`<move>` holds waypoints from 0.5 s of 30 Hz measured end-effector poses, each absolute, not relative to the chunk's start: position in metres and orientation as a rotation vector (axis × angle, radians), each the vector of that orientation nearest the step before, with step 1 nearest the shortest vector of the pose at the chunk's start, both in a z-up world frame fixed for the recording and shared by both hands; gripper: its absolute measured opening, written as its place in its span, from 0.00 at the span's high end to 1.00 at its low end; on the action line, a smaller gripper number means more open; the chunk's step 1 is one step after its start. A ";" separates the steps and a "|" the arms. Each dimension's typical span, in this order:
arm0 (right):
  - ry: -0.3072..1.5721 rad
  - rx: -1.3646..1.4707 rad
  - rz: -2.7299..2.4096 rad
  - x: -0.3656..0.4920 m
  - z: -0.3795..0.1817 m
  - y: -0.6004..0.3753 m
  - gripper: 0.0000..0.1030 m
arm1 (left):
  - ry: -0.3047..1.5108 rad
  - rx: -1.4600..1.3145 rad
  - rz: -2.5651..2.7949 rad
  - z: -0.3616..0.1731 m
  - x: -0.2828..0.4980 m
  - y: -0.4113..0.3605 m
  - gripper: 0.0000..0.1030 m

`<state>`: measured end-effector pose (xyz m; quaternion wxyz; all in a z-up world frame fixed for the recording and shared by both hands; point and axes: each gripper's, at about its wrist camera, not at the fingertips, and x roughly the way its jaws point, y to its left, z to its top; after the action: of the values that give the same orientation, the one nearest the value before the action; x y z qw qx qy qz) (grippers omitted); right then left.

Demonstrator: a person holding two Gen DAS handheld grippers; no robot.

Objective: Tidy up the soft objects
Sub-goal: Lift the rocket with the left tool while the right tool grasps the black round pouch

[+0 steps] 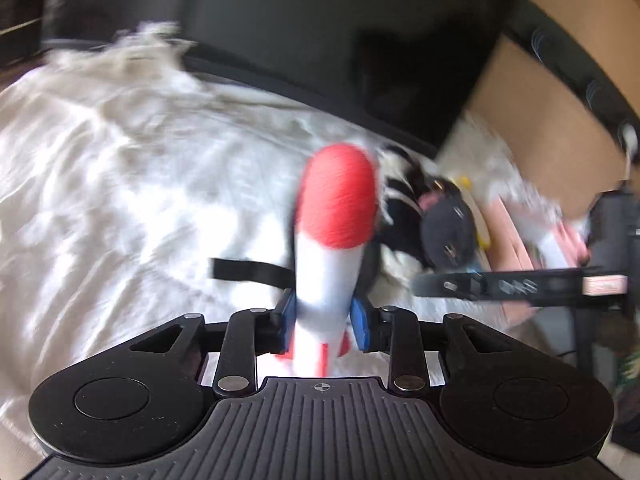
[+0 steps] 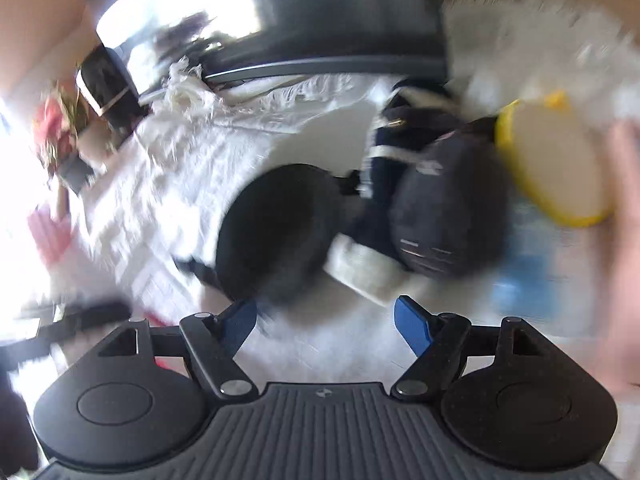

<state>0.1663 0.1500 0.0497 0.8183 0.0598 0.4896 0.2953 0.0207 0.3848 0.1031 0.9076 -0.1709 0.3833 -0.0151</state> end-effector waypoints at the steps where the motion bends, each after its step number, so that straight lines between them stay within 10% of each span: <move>1: 1.063 0.160 0.618 0.174 0.044 0.159 0.26 | 0.778 -0.382 -0.012 0.106 0.015 0.392 0.69; 13: 1.024 0.136 0.536 0.186 0.026 0.213 0.29 | 0.741 -0.471 -0.022 0.110 -0.017 0.408 0.69; 15: 1.003 0.115 0.527 0.183 0.024 0.215 0.46 | 0.768 -0.466 -0.037 0.107 -0.015 0.406 0.69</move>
<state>0.1830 0.2150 0.0243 0.8422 0.0544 0.4748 0.2496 -0.0149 0.4058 0.1066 0.9006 -0.2252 0.3712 -0.0180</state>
